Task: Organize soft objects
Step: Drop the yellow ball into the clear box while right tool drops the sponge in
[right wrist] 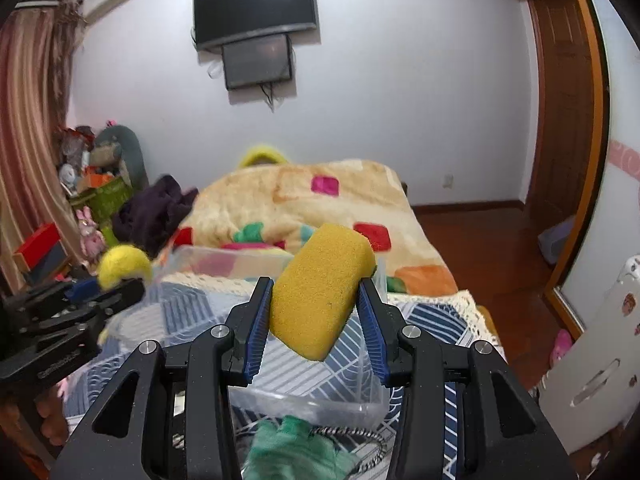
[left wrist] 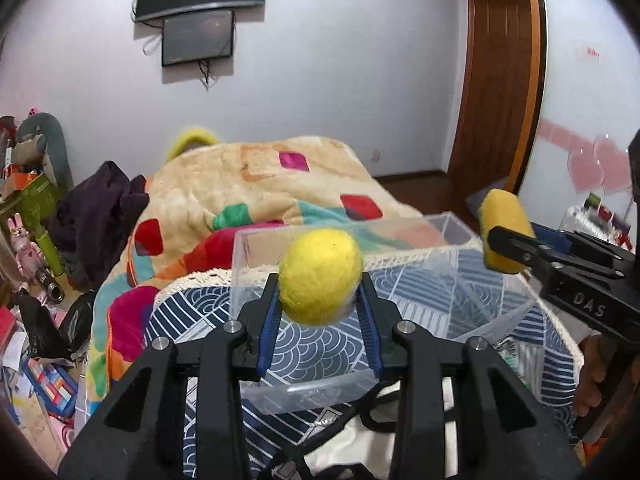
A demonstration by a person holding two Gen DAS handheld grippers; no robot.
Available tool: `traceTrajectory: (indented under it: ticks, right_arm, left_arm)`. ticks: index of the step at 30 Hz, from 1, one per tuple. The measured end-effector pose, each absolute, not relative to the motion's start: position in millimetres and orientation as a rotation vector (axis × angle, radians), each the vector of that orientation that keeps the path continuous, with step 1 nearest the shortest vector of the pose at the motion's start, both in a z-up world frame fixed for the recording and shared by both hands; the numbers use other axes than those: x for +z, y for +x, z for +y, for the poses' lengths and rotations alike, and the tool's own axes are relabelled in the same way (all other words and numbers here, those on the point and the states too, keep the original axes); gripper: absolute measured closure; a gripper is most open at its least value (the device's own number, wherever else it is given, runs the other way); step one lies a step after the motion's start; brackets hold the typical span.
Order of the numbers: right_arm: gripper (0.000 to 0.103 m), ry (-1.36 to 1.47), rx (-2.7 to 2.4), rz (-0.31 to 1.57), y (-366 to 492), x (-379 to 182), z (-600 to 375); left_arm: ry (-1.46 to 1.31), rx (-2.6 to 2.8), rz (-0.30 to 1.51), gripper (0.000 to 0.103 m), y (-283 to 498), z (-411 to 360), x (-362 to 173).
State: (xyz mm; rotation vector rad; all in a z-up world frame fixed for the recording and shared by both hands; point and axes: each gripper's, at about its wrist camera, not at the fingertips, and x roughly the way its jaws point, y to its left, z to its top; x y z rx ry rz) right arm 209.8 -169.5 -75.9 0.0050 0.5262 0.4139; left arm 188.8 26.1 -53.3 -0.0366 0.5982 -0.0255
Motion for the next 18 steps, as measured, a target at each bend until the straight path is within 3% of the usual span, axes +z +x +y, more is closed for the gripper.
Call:
traceTrajectory:
  ticks: [6,14,18]
  right_arm:
    - [0.064,-0.021,0.439,0.656,229,-101,-158]
    - [0.063,-0.103,0.459,0.719,229,-107,-150]
    - [0.062,-0.133,0.451,0.716,231,-106,-147]
  left_arm:
    - [-0.034,-0.061,0.721,0.067,221,24,-77]
    - [0.013,-0.055,0.755,0.066,231,15,-86]
    - [0.014,-0.06,0.741,0.055,225,14,-82]
